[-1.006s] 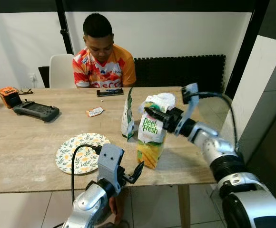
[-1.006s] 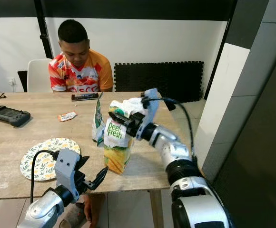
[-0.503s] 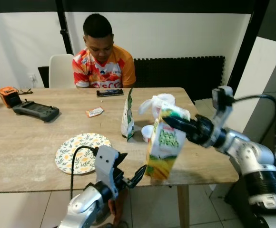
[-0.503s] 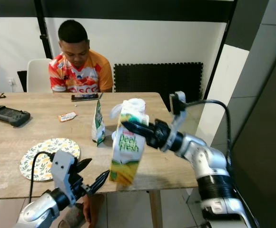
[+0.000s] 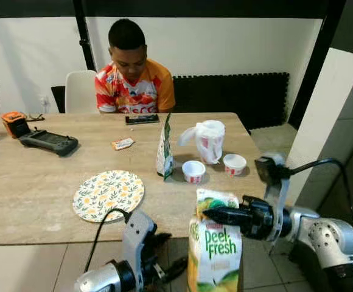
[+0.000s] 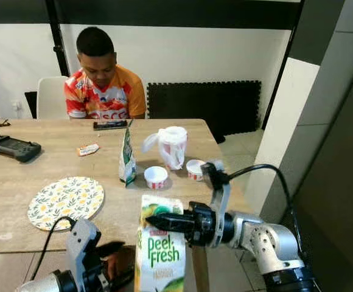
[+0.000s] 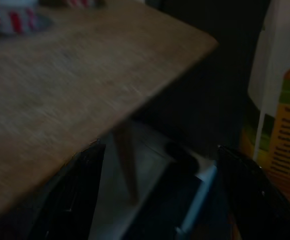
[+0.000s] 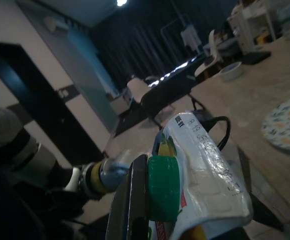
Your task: Restocking fridge
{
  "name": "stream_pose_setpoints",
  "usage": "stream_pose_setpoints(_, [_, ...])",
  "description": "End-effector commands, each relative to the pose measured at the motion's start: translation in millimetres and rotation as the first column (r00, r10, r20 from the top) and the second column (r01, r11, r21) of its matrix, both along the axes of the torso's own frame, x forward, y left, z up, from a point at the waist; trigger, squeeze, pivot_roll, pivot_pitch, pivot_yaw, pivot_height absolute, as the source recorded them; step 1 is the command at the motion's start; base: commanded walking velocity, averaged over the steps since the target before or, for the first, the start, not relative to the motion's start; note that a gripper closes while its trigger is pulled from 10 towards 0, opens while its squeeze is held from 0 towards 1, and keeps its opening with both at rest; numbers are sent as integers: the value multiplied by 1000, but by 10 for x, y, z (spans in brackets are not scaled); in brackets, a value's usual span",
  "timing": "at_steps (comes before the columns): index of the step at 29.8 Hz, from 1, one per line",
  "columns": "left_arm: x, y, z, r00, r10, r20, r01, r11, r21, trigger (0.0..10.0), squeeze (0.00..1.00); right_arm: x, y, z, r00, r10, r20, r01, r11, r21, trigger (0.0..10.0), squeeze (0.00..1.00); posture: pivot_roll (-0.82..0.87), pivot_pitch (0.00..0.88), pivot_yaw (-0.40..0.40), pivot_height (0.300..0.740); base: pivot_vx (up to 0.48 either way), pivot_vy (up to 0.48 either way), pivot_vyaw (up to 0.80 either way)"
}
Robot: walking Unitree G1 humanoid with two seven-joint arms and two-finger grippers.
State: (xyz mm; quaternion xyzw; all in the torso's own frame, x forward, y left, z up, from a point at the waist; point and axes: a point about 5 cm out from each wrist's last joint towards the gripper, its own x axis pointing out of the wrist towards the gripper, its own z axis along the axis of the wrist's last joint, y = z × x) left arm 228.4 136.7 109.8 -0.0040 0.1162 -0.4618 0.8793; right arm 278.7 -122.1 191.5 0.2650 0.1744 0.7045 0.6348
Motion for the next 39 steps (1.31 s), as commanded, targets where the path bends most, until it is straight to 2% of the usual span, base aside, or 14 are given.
stream_pose_setpoints(1, [-87, -64, -8, 996, -81, -31, 81, 997, -8, 10000, 0, -66, 61, -84, 1000, 25, 14, -25, 998, -59, 0, 0, -63, 66, -23, 740, 0, 0, 0])
stream_pose_setpoints(3, [-87, -64, -8, 996, -81, -31, 81, 997, -8, 10000, 0, -66, 61, -84, 1000, 25, 14, -25, 998, -59, 0, 0, -63, 66, -23, 740, 0, 0, 0])
stream_pose_setpoints(6, [-11, 74, -169, 998, 21, -56, -16, 996, 85, 10000, 0, -39, 37, -520, 995, -83, 50, 93, 963, -255, 0, 0, -58, 71, -21, 740, 0, 0, 0])
stream_pose_setpoints(10, [-1, 118, -229, 996, 46, -70, -38, 993, 116, 10000, 0, -38, 10, -652, 992, -116, 43, 123, 947, -297, 0, 0, -58, 74, -20, 740, 0, 0, 0])
stream_pose_setpoints(13, [49, 217, -420, 984, 147, -102, -125, 972, 198, 10000, 0, 9, -92, -1008, 970, -235, 60, 238, 879, -414, 0, 0, -56, 76, -15, 740, 0, 0, 0])
stream_pose_setpoints(14, [49, 217, -420, 984, 147, -102, -125, 972, 198, 10000, 0, 9, -92, -1008, 970, -235, 60, 238, 879, -414, 0, 0, -56, 76, -15, 740, 0, 0, 0])
stream_pose_setpoints(16, [89, 328, -584, 957, 262, -125, -217, 931, 292, 10000, 0, -7, -169, -1265, 951, -297, 91, 301, 811, -501, 0, 0, -57, 75, -11, 740, 0, 0, 0])
stream_pose_setpoints(19, [99, 388, -668, 935, 323, -149, -258, 904, 342, 10000, 0, -19, -209, -1371, 937, -337, 91, 333, 781, -528, 0, 0, -58, 75, -9, 740, 0, 0, 0])
stream_pose_setpoints(21, [64, 465, -829, 886, 408, -222, -299, 867, 399, 10000, 0, -53, -290, -1562, 902, -421, 93, 396, 724, -565, 0, 0, -55, 73, -4, 740, 0, 0, 0])
stream_pose_setpoints(22, [64, 465, -829, 886, 408, -222, -299, 867, 399, 10000, 0, -53, -290, -1562, 902, -421, 93, 396, 724, -565, 0, 0, -55, 73, -4, 740, 0, 0, 0])
stream_pose_setpoints(25, [-4, 495, -1001, 835, 476, -277, -336, 838, 430, 10000, 0, -123, -365, -1772, 865, -487, 124, 454, 652, -607, 0, 0, -55, 71, 4, 740, 0, 0, 0])
stream_pose_setpoints(34, [-111, 529, -1267, 758, 570, -317, -389, 785, 482, 10000, 0, -253, -457, -2031, 810, -555, 189, 522, 536, -664, 0, 0, -57, 65, 12, 740, 0, 0, 0])
stream_pose_setpoints(37, [-198, 577, -1498, 691, 639, -338, -424, 737, 526, 10000, 0, -307, -569, -2151, 749, -612, 254, 577, 414, -704, 0, 0, -59, 59, 14, 740, 0, 0, 0])
stream_pose_setpoints(39, [-198, 577, -1498, 691, 639, -338, -424, 737, 526, 10000, 0, -307, -569, -2151, 749, -612, 254, 577, 414, -704, 0, 0, -59, 59, 14, 740, 0, 0, 0])
